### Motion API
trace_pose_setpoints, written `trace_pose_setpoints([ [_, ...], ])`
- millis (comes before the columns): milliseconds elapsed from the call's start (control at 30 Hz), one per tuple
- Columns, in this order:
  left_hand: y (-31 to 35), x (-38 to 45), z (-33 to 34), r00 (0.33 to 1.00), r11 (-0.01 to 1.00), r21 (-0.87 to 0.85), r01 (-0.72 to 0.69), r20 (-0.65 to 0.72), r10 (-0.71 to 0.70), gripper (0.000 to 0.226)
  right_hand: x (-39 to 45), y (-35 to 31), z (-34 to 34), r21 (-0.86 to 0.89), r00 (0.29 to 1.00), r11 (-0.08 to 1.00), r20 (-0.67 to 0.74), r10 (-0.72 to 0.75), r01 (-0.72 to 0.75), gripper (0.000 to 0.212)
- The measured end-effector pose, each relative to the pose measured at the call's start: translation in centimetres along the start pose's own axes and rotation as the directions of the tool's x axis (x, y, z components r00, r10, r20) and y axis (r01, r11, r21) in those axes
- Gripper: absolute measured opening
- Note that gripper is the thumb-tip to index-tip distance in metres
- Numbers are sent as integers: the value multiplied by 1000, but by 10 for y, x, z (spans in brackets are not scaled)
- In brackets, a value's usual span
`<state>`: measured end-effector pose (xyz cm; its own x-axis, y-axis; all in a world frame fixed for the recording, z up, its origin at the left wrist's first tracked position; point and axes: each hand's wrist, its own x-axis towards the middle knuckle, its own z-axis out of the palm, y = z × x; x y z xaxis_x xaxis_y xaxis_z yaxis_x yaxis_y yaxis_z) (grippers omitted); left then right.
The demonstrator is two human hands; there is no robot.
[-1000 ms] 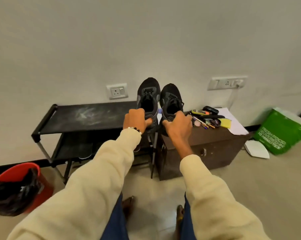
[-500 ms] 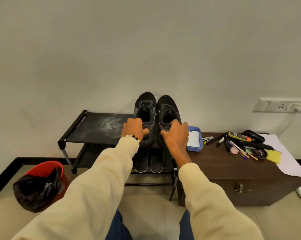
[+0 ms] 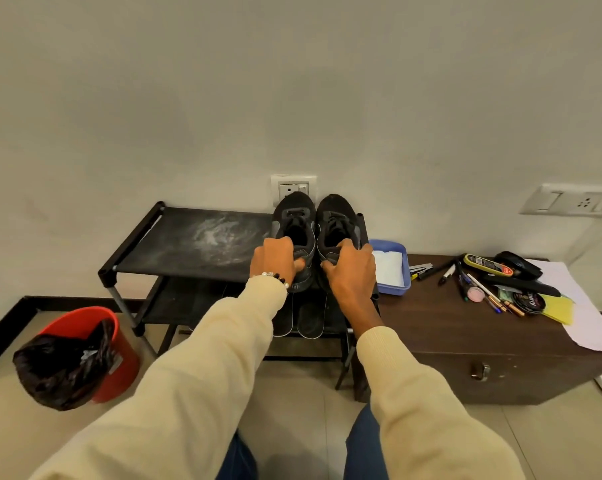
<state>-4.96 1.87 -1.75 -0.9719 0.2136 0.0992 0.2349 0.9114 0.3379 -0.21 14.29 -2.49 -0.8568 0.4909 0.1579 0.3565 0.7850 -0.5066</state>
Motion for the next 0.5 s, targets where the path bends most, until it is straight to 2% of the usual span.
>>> trace_pose_setpoints([
  [267,4,-2,-1,1000,1000,10,-21,19,21,29,1,3,2,28,1000,1000,16,-10,10,51],
  [400,-1,-7,-6,998,999,-31,29,64,-27,45,-1,10,1,72,1000,997,21,5,-6,64],
  [500,-11,-17,-10,995,991,-103,90,63,-83,53,-13,12,-1,64,997,997,-65,39,-34,63],
])
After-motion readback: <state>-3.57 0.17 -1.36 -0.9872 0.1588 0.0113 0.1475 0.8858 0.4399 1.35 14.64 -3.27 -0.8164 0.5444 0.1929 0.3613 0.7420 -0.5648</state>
